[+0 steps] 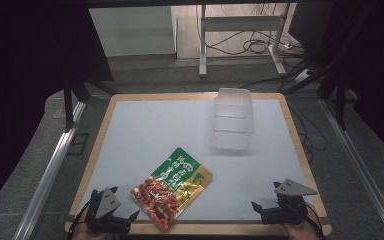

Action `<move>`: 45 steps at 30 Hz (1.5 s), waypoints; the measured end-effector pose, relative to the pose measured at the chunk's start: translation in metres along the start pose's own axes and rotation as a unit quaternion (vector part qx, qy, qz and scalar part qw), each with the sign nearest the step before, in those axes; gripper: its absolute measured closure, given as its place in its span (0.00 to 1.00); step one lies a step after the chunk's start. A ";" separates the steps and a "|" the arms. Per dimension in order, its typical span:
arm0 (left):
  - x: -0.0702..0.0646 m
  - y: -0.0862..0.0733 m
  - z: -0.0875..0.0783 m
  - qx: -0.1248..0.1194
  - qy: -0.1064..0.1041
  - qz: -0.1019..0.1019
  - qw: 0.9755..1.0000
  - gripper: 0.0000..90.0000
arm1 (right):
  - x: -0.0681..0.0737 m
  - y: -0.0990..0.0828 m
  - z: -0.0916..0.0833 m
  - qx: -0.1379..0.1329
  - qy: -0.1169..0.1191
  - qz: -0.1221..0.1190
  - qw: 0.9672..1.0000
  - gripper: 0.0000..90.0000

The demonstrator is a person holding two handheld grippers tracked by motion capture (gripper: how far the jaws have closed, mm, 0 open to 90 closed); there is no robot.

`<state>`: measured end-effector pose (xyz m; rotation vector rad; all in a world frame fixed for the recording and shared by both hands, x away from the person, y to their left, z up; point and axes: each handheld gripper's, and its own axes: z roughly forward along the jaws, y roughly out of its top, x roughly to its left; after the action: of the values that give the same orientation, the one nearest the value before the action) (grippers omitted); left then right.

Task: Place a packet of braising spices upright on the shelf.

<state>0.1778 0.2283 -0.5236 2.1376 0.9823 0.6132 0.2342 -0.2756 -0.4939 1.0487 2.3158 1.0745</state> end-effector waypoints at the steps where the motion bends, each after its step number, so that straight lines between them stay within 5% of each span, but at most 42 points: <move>1: 0.000 0.000 0.000 0.000 0.000 0.001 1.000 0.00 | 0.001 0.001 0.000 -0.001 0.001 -0.001 1.000 0.00; 8: 0.000 0.000 0.000 0.001 0.000 0.001 1.000 0.00 | 0.004 0.010 0.004 -0.018 0.017 -0.007 1.000 0.00; 24: 0.000 0.000 0.001 0.004 0.002 0.003 1.000 0.00 | 0.012 0.023 0.027 0.003 0.035 -0.039 0.999 0.01; 45: 0.000 0.000 0.001 0.004 0.003 0.001 1.000 0.00 | 0.021 0.051 0.060 -0.007 0.072 -0.032 0.997 0.01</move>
<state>0.1787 0.2280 -0.5240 2.1458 0.9883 0.6177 0.2804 -0.2085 -0.4931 0.9119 2.4316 1.1745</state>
